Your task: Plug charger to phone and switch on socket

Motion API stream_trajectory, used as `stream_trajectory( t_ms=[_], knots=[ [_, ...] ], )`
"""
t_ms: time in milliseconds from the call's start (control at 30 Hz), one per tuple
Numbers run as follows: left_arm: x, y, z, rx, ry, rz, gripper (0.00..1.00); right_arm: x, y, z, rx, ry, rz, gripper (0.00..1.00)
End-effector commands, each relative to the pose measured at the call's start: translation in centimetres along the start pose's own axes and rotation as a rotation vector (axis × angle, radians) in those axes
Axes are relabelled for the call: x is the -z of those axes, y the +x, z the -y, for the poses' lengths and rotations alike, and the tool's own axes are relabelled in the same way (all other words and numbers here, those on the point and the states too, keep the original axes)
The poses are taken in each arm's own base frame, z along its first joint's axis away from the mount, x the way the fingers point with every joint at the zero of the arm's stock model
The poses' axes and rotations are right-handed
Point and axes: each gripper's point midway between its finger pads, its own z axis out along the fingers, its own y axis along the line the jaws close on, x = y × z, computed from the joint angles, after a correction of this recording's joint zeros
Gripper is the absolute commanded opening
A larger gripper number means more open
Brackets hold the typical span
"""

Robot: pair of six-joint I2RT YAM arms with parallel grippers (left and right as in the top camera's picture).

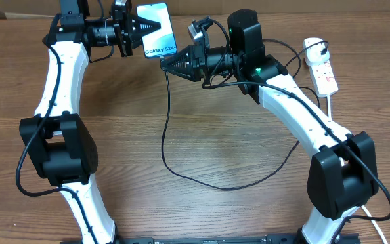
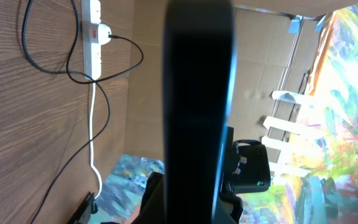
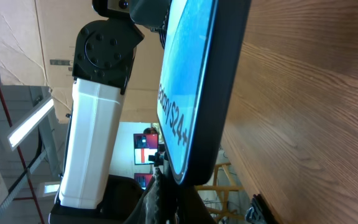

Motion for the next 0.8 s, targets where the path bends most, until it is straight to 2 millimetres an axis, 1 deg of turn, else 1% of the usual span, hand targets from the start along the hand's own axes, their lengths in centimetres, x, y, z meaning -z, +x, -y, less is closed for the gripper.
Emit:
stream_trajectory(
  t_ms=[0,300,533,767],
  knots=[
    [-0.22,1.06,1.29,-0.016,0.036,-0.052,0.04,-0.23,-0.64,-0.15,0.014,0.006,0.028,0.04],
    [-0.21,1.16,1.37,-0.017,0.040,-0.057,0.04,-0.24,-0.89,-0.05,0.005,0.012,0.043,0.04],
    [-0.15,1.40,1.56,-0.020,0.051,-0.072,0.04,-0.18,-1.23,-0.72,0.003,-0.008,0.054,0.04],
    [-0.15,1.43,1.57,-0.020,0.053,-0.074,0.04,-0.15,-1.25,-0.71,-0.003,-0.008,0.055,0.04]
  ],
)
